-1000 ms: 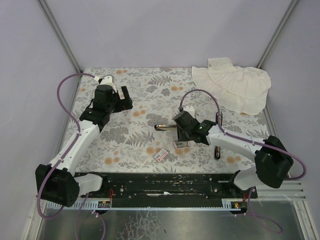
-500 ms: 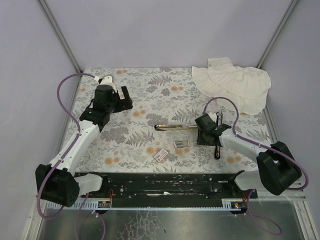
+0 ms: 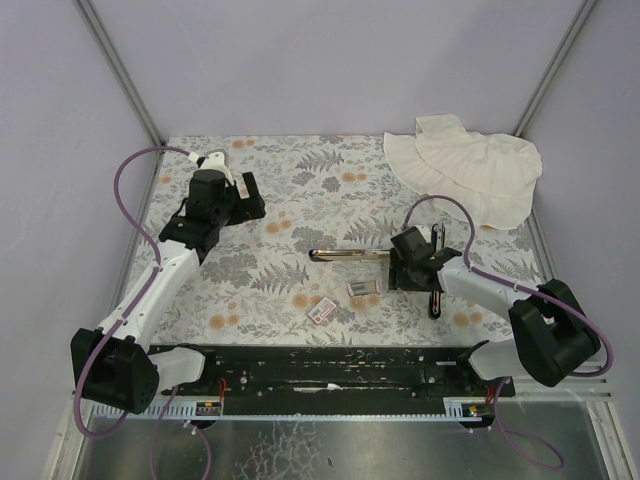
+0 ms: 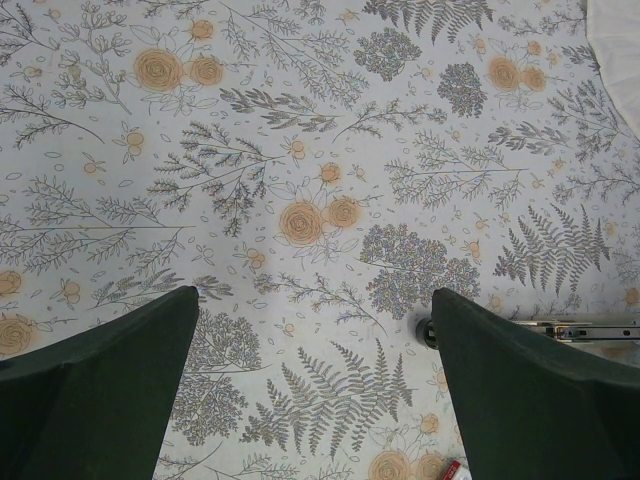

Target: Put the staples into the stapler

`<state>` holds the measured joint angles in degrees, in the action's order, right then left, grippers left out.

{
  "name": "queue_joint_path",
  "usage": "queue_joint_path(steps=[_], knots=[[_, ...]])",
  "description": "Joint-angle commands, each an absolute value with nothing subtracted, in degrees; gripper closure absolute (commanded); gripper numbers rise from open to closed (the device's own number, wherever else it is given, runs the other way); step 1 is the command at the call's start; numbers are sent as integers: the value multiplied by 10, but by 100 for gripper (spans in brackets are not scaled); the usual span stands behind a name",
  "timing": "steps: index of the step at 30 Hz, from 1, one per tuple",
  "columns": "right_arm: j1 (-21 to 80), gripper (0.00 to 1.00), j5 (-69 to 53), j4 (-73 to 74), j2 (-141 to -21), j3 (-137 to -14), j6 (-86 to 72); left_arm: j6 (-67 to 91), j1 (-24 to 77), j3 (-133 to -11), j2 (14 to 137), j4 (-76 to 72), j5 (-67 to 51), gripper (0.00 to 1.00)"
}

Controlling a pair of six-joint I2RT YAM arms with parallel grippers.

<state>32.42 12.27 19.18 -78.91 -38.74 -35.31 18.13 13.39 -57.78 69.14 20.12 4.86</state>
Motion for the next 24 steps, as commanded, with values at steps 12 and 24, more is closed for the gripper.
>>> queue_joint_path(steps=[12, 24], knots=[[301, 47, 44, 209, -862, -498, -122, 184, 129, -577, 689, 186, 40, 0], [301, 54, 32, 226, -901, -514, -71, 184, 129, -577, 692, 186, 36, 0]])
